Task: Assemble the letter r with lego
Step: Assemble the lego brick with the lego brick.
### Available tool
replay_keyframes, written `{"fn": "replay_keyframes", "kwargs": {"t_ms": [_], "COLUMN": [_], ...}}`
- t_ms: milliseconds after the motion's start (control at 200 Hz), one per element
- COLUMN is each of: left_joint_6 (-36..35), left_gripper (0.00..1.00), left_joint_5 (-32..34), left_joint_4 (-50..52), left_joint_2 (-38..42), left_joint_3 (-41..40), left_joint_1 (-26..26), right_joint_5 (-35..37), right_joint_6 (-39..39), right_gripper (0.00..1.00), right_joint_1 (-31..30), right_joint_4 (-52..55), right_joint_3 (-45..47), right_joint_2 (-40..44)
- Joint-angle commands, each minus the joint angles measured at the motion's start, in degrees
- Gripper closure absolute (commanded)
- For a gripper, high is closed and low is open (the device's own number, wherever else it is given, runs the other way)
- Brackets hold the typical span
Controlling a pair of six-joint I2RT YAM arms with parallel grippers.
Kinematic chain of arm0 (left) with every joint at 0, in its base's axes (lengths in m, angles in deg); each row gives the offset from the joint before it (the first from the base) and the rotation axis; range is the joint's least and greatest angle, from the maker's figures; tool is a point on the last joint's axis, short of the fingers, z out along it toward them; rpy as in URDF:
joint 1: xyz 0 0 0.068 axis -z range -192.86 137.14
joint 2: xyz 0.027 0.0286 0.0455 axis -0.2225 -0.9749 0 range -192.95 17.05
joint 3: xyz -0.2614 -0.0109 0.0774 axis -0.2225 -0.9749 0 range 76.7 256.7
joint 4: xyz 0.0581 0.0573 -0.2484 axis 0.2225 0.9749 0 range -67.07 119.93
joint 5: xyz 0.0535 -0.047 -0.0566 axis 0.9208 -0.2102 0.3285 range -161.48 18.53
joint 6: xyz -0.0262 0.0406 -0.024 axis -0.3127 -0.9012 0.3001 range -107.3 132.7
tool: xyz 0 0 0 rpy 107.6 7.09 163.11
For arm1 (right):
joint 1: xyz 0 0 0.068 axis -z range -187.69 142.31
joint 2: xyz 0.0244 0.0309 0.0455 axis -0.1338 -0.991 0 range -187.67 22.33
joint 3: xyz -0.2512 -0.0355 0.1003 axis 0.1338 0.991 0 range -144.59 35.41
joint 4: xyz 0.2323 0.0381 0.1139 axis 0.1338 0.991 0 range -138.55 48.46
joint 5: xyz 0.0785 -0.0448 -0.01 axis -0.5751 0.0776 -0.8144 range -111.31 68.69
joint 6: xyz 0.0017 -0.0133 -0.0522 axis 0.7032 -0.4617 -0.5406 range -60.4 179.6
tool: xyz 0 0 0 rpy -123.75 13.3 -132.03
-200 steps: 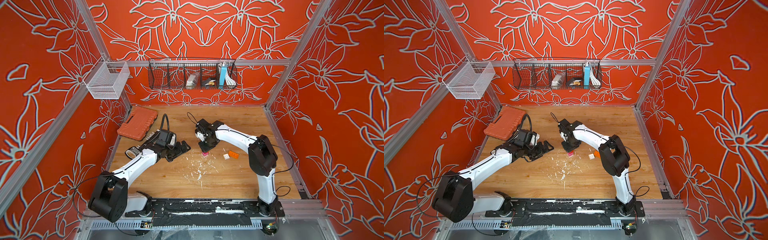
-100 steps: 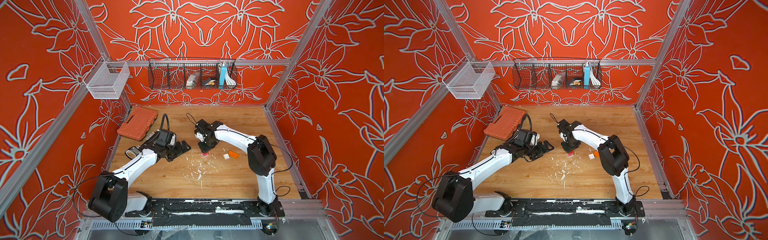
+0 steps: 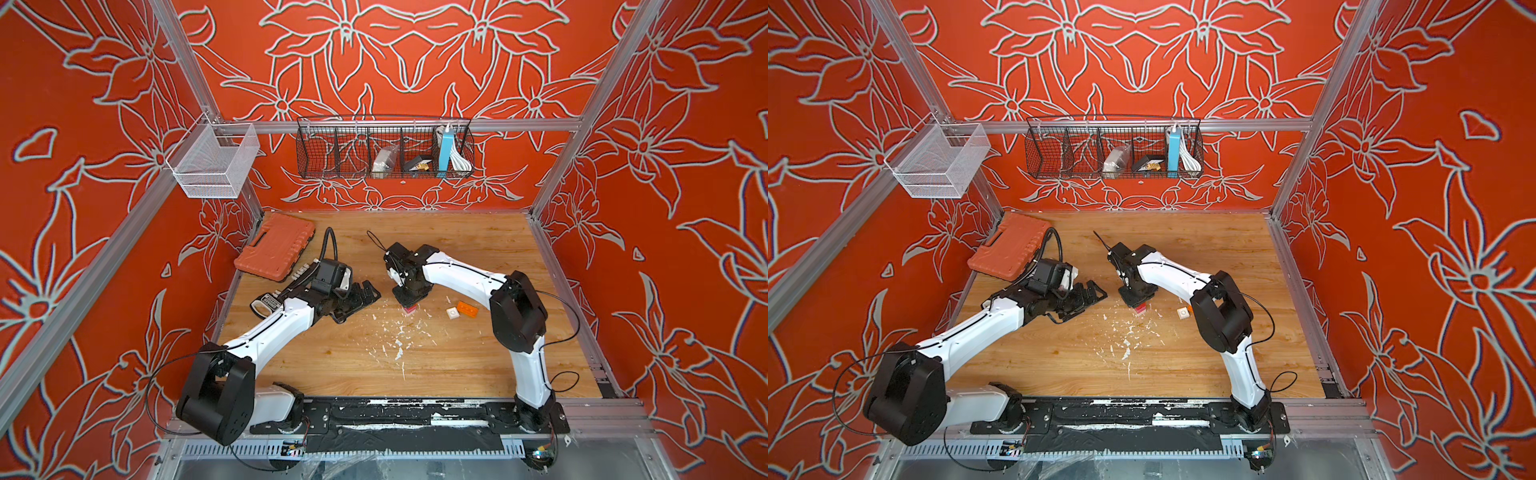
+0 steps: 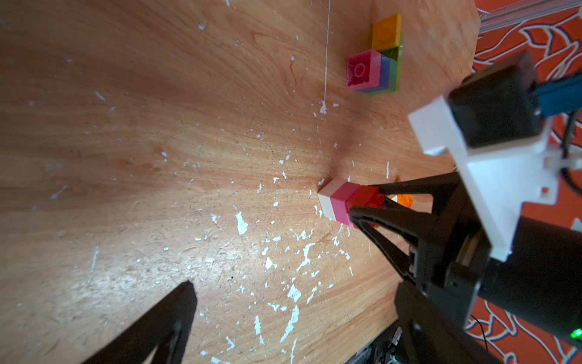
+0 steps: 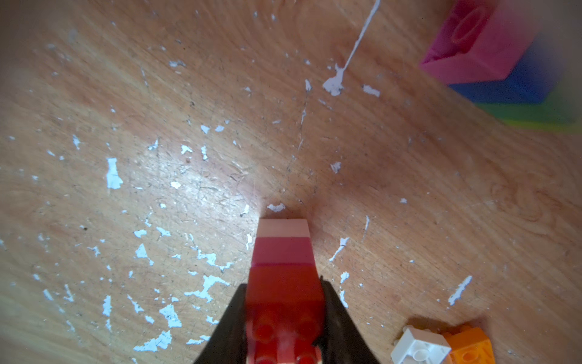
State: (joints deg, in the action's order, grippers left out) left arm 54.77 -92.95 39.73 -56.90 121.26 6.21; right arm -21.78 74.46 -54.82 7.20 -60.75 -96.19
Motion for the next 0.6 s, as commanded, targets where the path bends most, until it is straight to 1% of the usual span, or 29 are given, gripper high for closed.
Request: {"fn": "replay_keyframes", "kwargs": {"t_ms": [0,170,410,595], "left_joint_6": [0.7,-0.7,-1.0,-1.7], "left_gripper": [0.01,0.01,0.01,0.01], "left_joint_5": [3.7,6.5,5.3,5.0], "left_joint_4": [-1.8,-0.6,-0.8,0.0], "left_joint_2": [3.4,5.9,6.2,6.9], "left_joint_3": [-1.6,-1.9,-1.5,-0.8], "left_joint_1": [-0.4,-0.4,-0.3,-0.4], "right_joint_5": [2.1,1.5,-0.5,-2.9], "right_joint_6": [2.4,4.1,6.0,7.8], "right_gripper": [1.0,1.0,1.0,1.0], "right_joint_1": [-2.0,-2.2,-2.4,-1.9], "right_joint_4": [4.7,4.8,2.9,1.7], "right_joint_3": [1.7,5.5,12.0,15.1], "right_joint_2": [-4.2,-4.1,-6.3,-5.2]}}
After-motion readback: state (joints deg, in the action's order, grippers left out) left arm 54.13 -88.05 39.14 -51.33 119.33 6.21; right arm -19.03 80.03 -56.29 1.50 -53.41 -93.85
